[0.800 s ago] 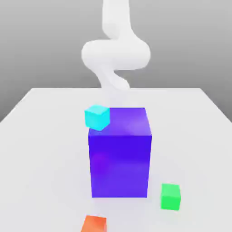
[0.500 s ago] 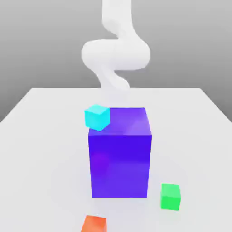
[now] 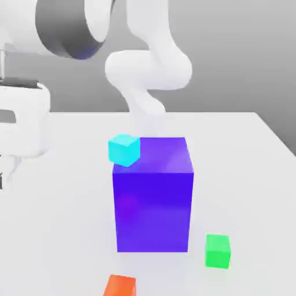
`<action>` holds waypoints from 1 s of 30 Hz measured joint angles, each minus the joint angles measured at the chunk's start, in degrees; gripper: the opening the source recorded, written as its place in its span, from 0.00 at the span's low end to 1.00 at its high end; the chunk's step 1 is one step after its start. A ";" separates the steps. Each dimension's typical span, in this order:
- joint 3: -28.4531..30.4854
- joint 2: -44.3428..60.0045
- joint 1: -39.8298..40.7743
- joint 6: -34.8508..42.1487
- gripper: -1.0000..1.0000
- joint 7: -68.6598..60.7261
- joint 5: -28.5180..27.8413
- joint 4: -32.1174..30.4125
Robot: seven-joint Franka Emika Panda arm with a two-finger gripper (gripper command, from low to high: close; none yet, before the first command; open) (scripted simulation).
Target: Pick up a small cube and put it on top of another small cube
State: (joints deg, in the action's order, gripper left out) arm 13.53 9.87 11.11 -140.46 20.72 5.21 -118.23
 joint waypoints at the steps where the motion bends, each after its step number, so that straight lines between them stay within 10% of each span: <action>1: 0.04 2.14 0.79 -0.29 0.50 -1.27 0.70 0.52; 13: -2.55 27.37 11.12 -7.20 0.50 -12.95 7.18 6.79; 14: -2.97 28.93 11.49 -8.32 0.00 -13.25 7.55 7.19; 30: -3.50 15.59 1.68 -4.62 0.00 -8.43 2.82 -2.08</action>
State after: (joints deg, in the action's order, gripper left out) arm 10.04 25.45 12.79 -145.08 12.29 8.03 -120.31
